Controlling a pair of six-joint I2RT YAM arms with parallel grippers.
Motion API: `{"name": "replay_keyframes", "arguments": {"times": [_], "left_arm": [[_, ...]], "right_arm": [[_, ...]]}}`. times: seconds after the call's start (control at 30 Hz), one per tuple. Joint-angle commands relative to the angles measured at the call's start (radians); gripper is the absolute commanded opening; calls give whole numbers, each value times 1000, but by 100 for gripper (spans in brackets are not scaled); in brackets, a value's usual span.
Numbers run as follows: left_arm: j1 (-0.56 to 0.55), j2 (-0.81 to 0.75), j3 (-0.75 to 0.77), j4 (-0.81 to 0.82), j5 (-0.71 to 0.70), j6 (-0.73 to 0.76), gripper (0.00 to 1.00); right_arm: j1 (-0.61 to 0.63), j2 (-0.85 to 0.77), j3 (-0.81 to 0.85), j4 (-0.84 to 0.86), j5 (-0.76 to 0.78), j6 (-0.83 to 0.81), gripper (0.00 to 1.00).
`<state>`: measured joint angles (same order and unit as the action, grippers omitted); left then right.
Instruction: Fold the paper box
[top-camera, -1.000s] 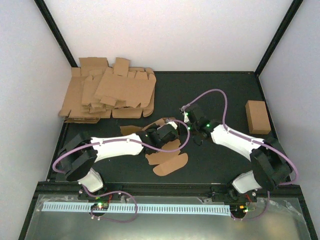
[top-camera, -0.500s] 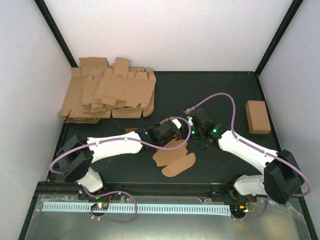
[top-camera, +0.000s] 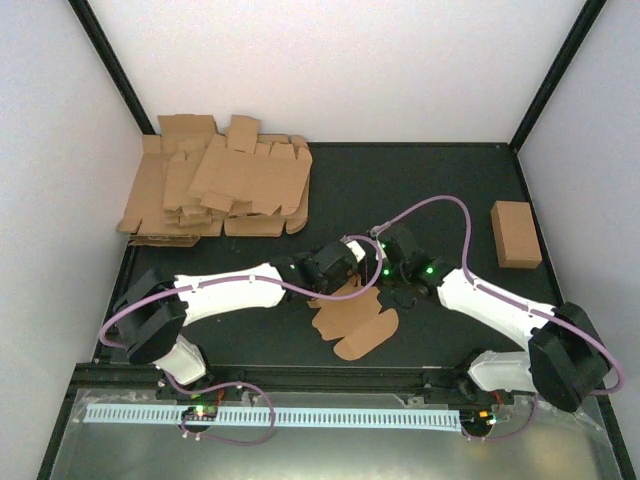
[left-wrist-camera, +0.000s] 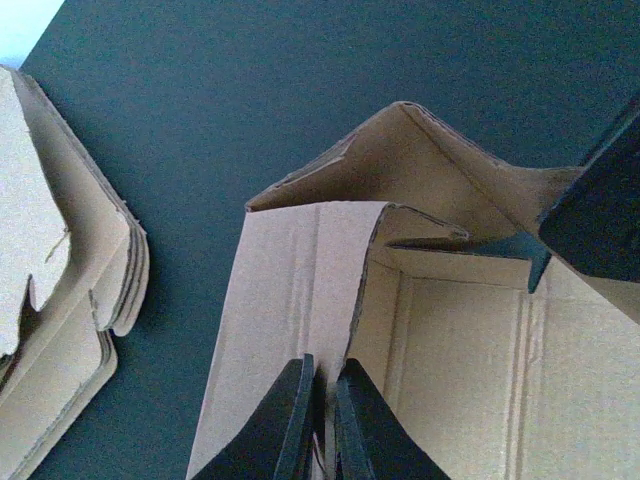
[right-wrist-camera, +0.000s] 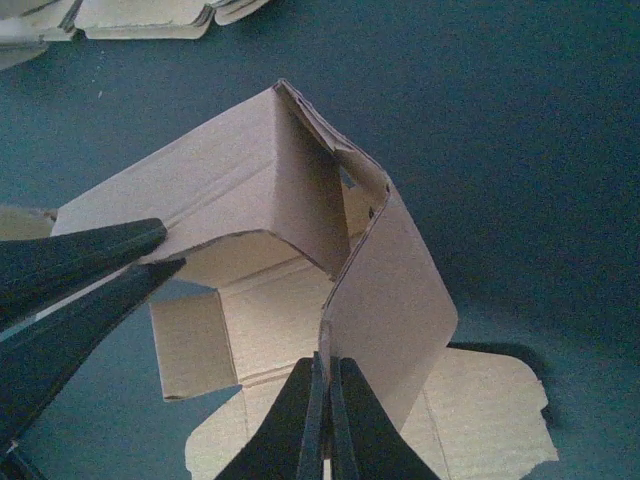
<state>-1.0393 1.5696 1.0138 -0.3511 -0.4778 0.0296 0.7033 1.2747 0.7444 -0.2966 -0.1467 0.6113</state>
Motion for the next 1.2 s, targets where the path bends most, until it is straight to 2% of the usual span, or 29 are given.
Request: {"name": "replay_keyframes", "arguments": {"times": [0.0, 0.37, 0.87, 0.93, 1.07, 1.17], "left_arm": [[-36, -22, -14, 10, 107, -25, 7], [-129, 19, 4, -46, 66, -63, 10], [-181, 37, -4, -70, 29, -95, 11], [-186, 43, -6, -68, 28, -94, 11], [-198, 47, -12, -69, 19, -85, 11], [-203, 44, -15, -74, 2, -72, 11]], "right_arm": [[17, -33, -60, 122, -18, 29, 2], [24, -109, -202, 222, -24, 65, 2], [85, -132, -205, 264, -68, 113, 5], [85, -127, -209, 274, -55, 104, 8], [85, -131, -226, 293, -13, 64, 26], [84, -162, -234, 259, 58, 47, 27]]}}
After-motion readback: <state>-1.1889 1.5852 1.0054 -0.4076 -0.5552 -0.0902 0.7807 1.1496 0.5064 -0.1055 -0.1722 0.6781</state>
